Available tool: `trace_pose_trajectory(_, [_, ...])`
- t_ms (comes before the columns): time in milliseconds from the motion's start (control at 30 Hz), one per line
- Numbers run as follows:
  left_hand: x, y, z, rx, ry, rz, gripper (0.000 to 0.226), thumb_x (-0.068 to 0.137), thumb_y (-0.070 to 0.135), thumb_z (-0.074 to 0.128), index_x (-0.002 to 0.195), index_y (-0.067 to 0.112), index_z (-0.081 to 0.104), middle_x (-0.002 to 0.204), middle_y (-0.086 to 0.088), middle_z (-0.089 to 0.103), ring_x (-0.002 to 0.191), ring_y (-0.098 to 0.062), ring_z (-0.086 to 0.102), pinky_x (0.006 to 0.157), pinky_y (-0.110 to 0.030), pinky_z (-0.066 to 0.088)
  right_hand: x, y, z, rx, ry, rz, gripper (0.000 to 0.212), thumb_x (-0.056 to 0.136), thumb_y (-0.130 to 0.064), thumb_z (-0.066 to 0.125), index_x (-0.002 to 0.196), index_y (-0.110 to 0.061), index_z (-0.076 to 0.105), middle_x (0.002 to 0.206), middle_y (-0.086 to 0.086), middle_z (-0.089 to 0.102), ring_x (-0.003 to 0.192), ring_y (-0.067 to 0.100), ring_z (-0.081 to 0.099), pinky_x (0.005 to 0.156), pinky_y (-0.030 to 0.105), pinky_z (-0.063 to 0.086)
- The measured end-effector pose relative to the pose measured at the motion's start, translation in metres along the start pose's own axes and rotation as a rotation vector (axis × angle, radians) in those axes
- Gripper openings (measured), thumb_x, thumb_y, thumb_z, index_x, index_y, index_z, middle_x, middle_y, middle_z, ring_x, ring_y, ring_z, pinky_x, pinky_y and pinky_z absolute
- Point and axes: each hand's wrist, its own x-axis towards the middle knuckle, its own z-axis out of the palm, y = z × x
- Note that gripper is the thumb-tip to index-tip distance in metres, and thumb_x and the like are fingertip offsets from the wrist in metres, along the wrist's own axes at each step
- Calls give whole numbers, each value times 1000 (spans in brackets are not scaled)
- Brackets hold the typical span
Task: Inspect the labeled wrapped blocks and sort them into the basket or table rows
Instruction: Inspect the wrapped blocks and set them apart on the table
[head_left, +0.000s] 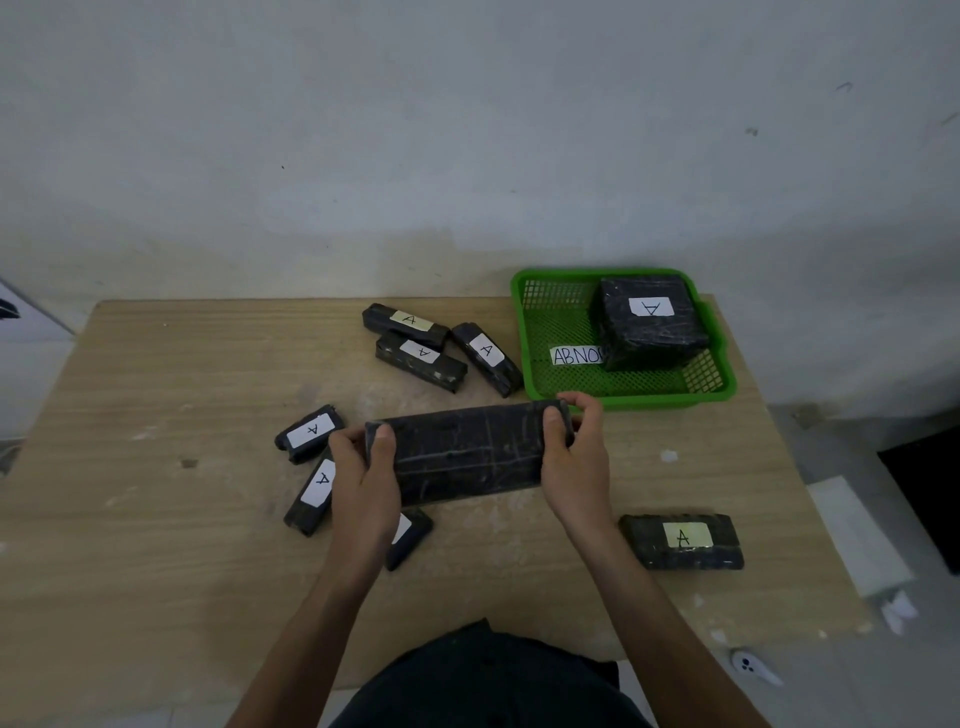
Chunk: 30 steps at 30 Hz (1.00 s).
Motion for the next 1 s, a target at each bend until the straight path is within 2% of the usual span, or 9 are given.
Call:
trace_pose_trajectory(167, [-3,1,-1,-4,4,58,14,100,29,38,108,19,43,96,8,55,90,-8,54,74,-26,41,-3,1,-2,42,25,-32,12,103,-23,35,114,-24,39,87,-11,51,68,5,52,52,10,40])
trace_pose_trajectory(233, [-3,1,-1,-13,2,51,20,100,29,39,114,18,46,102,5,58,98,-13,55,80,-28,42,-3,2,-3,56,10,23,17,102,-28,36,118,-22,40,92,-14,52,78,1,53,60,11,42])
trace_pose_trajectory(300, [-1,0,-2,-11,-20,23,30,99,31,38,126,23,47,115,2,57,108,-17,53,91,-33,41,-2,4,-3,48,-37,84,26,102,-34,36,119,-18,47,95,-13,53,85,1,52,72,20,40])
trace_pose_trajectory(433, [0,-1,-3,29,-73,2,41,100,35,34,141,32,36,124,12,41,116,-10,39,102,-32,32,0,6,-4,33,-105,145,31,99,-41,39,106,-16,57,100,-4,60,94,12,55,81,30,39])
trace_pose_trajectory(567, [-2,-3,0,25,-87,-43,27,99,40,35,119,28,49,110,8,53,105,-14,48,89,-32,36,1,3,-8,99,-130,219,23,95,-43,49,104,-23,54,97,-11,57,92,8,54,81,30,38])
trace_pose_trajectory(633, [-3,-4,2,8,-81,-66,18,98,36,41,106,23,50,97,7,54,94,-12,52,81,-34,40,1,2,-10,150,-147,243,22,93,-40,55,109,-24,52,102,-11,58,91,2,53,81,28,39])
trace_pose_trajectory(767, [-5,-4,3,8,-45,-36,3,94,24,51,93,21,50,89,4,56,83,-10,54,66,-26,42,1,1,-11,232,-132,263,24,87,-27,65,108,-22,54,104,-5,60,91,6,56,72,24,44])
trace_pose_trajectory(933, [-10,1,8,34,-2,35,25,81,26,70,92,17,51,87,2,59,79,-8,58,66,-21,44,-2,1,-4,272,-34,241,47,66,-30,84,101,-15,57,99,1,64,93,17,63,82,33,54])
trace_pose_trajectory(1000, [-12,1,12,20,41,63,35,75,27,76,95,13,51,86,0,59,78,-9,60,67,-21,46,-4,-2,1,260,34,220,56,61,-31,88,103,-15,55,98,-1,63,89,13,63,78,28,53])
